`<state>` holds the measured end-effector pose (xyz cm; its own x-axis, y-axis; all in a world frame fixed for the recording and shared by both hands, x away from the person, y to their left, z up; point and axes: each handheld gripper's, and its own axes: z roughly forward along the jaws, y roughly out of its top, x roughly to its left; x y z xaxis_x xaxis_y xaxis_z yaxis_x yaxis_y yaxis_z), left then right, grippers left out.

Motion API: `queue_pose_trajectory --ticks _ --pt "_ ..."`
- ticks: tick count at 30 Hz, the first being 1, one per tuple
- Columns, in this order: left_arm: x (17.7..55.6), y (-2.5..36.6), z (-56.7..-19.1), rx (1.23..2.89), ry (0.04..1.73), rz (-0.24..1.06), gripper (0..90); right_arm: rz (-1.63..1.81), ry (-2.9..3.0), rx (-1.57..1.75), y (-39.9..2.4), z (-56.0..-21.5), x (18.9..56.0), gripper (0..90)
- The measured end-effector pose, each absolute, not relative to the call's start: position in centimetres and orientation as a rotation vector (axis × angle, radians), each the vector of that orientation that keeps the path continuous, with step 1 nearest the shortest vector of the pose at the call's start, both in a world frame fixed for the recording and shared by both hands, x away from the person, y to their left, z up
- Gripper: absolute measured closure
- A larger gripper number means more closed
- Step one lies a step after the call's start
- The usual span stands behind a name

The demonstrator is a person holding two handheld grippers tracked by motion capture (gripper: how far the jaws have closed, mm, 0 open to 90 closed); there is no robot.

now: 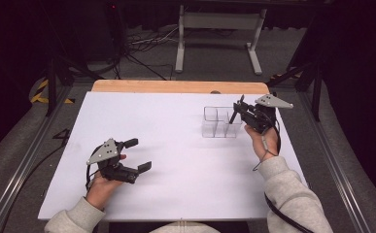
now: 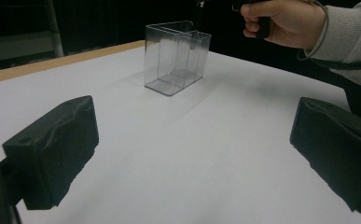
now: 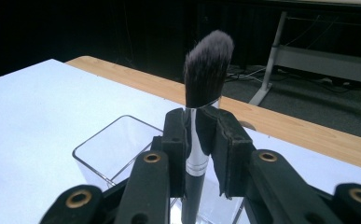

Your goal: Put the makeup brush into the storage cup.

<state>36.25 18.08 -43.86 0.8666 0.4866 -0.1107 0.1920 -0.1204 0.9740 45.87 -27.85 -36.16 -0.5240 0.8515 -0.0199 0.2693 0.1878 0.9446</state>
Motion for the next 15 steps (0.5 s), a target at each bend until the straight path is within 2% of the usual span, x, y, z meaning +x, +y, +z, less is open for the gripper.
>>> queue_pose_trajectory --ticks 5,6,9,10,11,15 --pt "36.3 18.2 -43.8 1.695 0.529 0.272 1.9 1.348 1.878 1.045 -28.0 -36.0 45.7 56.9" --pt "36.3 18.2 -43.8 1.695 0.529 0.272 1.9 1.348 1.878 1.045 -28.0 -36.0 45.7 56.9" --pt "36.3 18.3 -43.8 1.697 0.531 0.274 1.7 1.358 1.848 1.037 -28.1 -35.6 45.4 42.9" --pt "36.3 18.3 -43.8 1.697 0.531 0.274 1.7 1.358 1.848 1.037 -28.1 -35.6 45.4 42.9" --pt "36.3 18.3 -43.7 1.695 0.533 0.275 1.7 1.357 1.843 1.032 -28.2 -35.5 45.3 38.0" --pt "36.2 18.6 -43.6 1.693 0.539 0.276 1.7 1.365 1.837 0.998 -28.4 -35.1 44.7 27.8"
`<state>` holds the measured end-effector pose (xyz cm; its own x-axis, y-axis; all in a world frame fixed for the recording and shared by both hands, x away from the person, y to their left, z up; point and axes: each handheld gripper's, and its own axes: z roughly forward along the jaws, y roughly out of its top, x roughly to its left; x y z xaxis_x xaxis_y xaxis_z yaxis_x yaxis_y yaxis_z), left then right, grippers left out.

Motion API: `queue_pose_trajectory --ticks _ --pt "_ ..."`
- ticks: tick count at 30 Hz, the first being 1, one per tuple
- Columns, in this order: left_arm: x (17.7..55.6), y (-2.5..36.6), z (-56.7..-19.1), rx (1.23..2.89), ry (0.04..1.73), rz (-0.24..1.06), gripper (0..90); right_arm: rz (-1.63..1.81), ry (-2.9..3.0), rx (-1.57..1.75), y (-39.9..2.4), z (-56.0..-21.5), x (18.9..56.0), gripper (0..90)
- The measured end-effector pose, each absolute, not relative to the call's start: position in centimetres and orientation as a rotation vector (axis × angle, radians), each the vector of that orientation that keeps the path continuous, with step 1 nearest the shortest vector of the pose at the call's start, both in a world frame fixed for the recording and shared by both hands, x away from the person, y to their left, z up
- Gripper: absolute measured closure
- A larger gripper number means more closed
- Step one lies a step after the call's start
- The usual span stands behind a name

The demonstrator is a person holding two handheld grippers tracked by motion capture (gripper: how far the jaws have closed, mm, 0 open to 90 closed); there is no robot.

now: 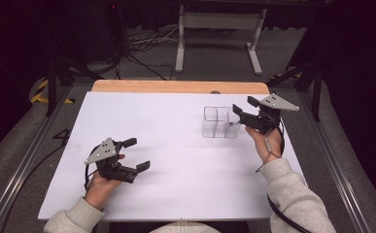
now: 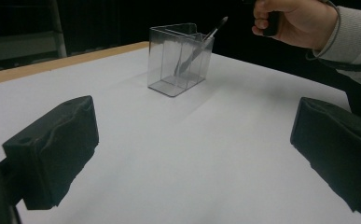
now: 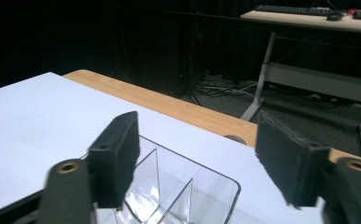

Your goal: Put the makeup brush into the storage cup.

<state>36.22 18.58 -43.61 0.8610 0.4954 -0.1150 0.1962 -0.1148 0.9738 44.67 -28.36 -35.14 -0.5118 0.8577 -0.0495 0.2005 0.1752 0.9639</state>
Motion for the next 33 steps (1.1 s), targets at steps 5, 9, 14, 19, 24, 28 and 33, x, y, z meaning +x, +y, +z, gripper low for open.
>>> queue_pose_trajectory --ticks 5,9,14,19,24,28,33 --pt "36.0 19.0 -43.6 1.692 0.546 0.278 1.7 1.403 1.834 0.954 -28.9 -34.7 43.6 18.0" --pt "35.9 19.4 -43.5 1.682 0.552 0.285 1.7 1.420 1.842 0.919 -29.5 -34.4 42.7 12.4" --pt "35.6 20.1 -43.3 1.677 0.565 0.299 1.7 1.446 1.855 0.841 -30.5 -34.1 40.7 6.1" --pt "35.3 20.6 -43.2 1.677 0.570 0.311 1.7 1.484 1.847 0.806 -31.3 -34.5 38.9 3.7" --pt "34.9 21.1 -43.0 1.691 0.570 0.333 1.7 1.507 1.852 0.791 -31.8 -35.2 37.6 2.3" --pt "34.7 21.5 -42.8 1.689 0.573 0.349 1.7 1.516 1.859 0.775 -32.2 -35.6 36.6 0.8" --pt "34.5 22.0 -42.7 1.687 0.581 0.347 1.7 1.522 1.881 0.760 -32.6 -36.1 35.9 0.3"
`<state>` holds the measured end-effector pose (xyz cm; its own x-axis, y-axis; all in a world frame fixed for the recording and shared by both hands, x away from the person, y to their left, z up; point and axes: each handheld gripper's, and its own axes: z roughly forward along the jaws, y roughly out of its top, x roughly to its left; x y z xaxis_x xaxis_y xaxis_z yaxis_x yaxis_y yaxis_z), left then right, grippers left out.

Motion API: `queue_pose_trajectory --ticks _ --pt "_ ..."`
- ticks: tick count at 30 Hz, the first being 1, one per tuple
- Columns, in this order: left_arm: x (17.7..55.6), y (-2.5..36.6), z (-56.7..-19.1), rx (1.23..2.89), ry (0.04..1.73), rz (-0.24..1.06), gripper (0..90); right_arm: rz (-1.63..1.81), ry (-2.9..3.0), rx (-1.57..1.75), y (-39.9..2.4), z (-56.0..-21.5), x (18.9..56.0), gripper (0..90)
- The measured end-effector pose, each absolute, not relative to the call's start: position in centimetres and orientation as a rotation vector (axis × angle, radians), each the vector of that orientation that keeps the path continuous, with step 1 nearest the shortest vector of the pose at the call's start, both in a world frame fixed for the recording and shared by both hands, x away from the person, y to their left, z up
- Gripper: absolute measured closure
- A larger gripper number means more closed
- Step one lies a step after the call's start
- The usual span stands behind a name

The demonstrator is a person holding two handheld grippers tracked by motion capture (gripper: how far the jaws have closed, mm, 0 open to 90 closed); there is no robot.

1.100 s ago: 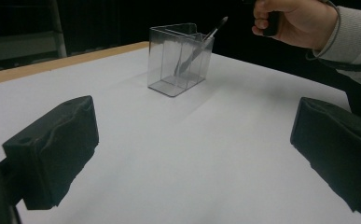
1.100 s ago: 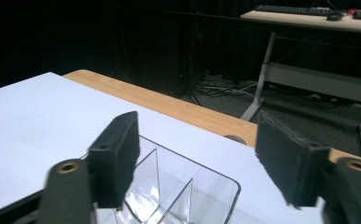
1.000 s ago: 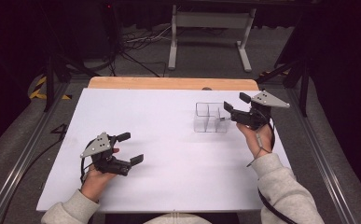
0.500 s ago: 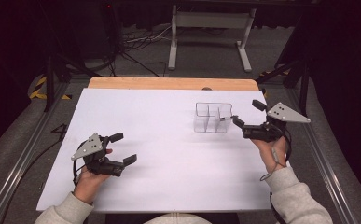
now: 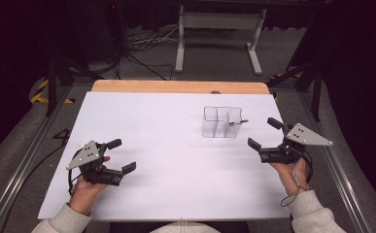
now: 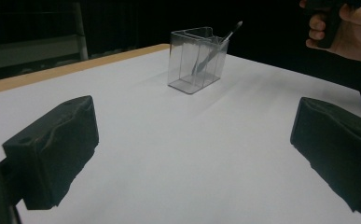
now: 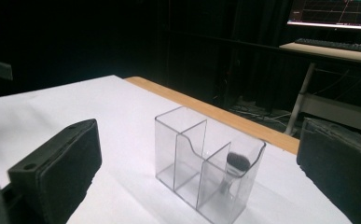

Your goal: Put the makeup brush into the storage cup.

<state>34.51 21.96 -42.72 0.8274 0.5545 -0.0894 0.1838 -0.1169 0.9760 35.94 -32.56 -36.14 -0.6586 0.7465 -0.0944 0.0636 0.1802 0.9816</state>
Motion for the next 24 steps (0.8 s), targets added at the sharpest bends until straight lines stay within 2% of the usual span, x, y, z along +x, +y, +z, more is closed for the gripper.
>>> queue_pose_trajectory --ticks 24 --pt "33.7 23.2 -42.8 1.664 0.590 0.341 1.7 1.567 1.954 0.681 -32.4 -40.8 33.9 0.0"
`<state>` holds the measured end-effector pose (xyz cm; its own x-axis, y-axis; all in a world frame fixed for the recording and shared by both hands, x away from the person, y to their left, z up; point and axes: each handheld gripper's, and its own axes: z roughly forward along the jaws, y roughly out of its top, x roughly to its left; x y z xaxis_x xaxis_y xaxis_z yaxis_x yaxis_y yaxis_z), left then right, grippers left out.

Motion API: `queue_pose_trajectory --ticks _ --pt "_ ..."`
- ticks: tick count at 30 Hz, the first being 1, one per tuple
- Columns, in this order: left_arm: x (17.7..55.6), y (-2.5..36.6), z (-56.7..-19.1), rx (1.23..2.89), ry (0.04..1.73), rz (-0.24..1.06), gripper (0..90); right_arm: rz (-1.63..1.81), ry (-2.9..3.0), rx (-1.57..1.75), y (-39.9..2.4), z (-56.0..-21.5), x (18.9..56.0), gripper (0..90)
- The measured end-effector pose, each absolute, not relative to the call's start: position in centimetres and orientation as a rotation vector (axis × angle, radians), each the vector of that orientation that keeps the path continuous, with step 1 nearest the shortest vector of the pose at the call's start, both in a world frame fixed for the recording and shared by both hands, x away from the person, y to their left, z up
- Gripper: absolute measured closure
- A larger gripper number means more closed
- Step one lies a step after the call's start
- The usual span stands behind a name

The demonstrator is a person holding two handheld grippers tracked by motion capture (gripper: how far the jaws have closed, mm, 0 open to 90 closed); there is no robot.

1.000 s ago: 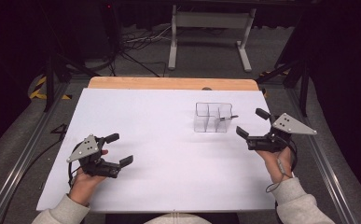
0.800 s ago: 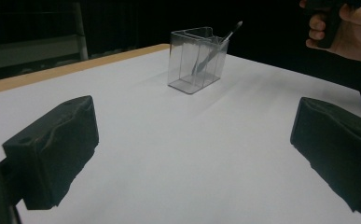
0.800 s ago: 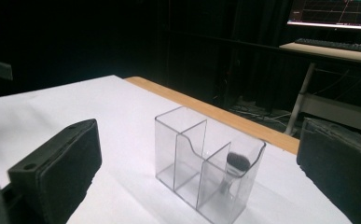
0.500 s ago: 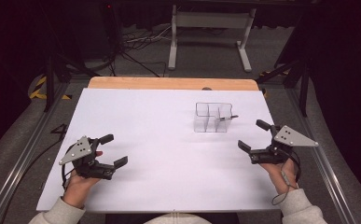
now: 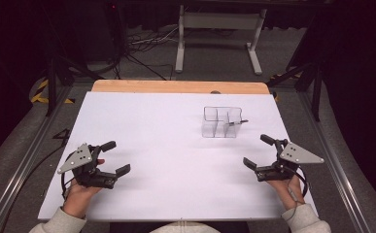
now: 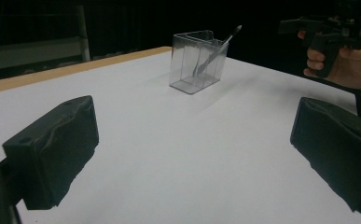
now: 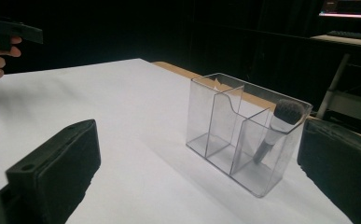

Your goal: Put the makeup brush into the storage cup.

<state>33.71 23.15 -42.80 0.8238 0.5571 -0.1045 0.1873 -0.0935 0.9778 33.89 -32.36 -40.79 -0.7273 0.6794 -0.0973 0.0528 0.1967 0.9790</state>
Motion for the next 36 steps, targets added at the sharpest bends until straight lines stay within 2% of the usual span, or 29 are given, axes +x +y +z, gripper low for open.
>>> queue_pose_trajectory --ticks 13,36 --pt "33.9 23.4 -43.6 1.634 0.584 0.288 1.5 1.573 1.975 0.682 -32.0 -42.8 33.9 0.0" --pt "34.5 23.3 -45.4 1.648 0.590 0.314 1.4 1.556 1.950 0.733 -31.8 -44.8 34.4 0.0"
